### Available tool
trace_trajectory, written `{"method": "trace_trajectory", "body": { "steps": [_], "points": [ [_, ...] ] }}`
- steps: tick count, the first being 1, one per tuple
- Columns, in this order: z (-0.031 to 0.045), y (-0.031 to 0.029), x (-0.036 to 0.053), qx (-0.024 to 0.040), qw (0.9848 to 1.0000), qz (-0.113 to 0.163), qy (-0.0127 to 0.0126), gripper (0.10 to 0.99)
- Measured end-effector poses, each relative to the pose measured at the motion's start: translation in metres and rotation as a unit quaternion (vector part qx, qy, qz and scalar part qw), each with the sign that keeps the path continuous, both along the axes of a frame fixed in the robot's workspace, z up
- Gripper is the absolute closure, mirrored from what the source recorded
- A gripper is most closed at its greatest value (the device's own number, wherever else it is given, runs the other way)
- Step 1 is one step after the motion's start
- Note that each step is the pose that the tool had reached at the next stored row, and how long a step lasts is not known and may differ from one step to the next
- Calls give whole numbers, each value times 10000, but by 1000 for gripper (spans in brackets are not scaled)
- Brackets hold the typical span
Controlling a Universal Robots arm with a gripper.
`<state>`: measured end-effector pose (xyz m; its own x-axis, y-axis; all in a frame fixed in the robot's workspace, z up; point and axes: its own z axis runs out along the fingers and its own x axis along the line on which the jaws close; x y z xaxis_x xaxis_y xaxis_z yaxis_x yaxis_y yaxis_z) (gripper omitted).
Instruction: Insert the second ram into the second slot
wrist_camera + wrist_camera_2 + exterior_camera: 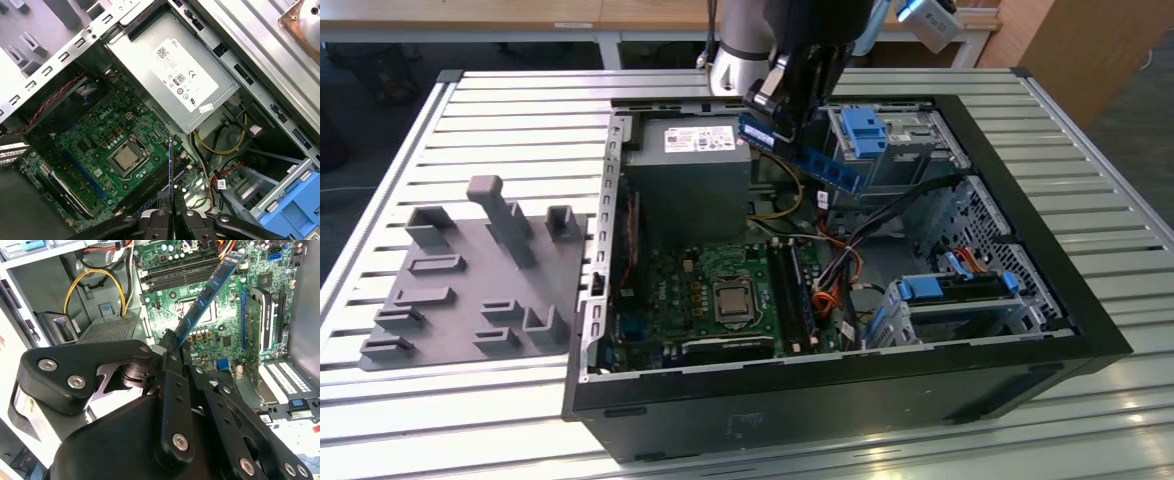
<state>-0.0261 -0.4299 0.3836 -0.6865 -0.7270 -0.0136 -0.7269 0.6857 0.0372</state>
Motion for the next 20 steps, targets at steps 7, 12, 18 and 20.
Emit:
{"method": "trace_trajectory", "body": {
  "steps": [7, 12, 18, 20],
  "points": [
    [-1, 0, 0, 0, 10000, -95, 0, 949],
    [-1, 0, 0, 0, 9999, -168, 0, 949],
    [-2, 0, 0, 0, 9996, -267, 0, 949],
    [-2, 0, 0, 0, 9996, -298, 0, 949]
  ]
}}
